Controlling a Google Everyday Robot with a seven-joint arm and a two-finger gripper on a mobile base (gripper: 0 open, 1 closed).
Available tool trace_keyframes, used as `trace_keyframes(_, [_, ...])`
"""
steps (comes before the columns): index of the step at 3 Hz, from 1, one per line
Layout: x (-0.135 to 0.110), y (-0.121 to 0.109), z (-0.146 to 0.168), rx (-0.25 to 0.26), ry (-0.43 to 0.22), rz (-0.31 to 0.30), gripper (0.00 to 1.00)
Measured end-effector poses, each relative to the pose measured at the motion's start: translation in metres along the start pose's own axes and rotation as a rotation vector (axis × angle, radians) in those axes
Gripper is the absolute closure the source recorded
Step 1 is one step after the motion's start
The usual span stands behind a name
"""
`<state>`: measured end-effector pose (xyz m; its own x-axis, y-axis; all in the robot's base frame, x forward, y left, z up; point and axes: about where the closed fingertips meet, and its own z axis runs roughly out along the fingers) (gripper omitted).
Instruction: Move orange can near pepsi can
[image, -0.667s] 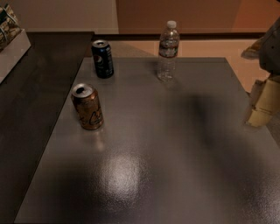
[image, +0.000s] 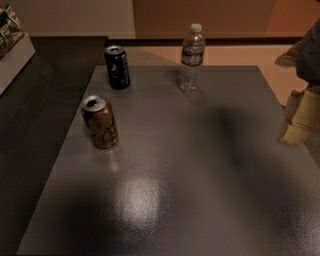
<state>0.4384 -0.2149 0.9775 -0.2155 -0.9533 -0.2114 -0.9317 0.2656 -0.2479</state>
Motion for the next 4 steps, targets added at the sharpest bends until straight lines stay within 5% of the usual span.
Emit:
trace_keyframes(1, [-0.008, 0.001, 0.0, -0.016, -0.037, -0.014, 0.0])
trace_keyframes(4, [-0.093, 0.024, 0.051, -0.089, -0.334, -0.124, 0.0])
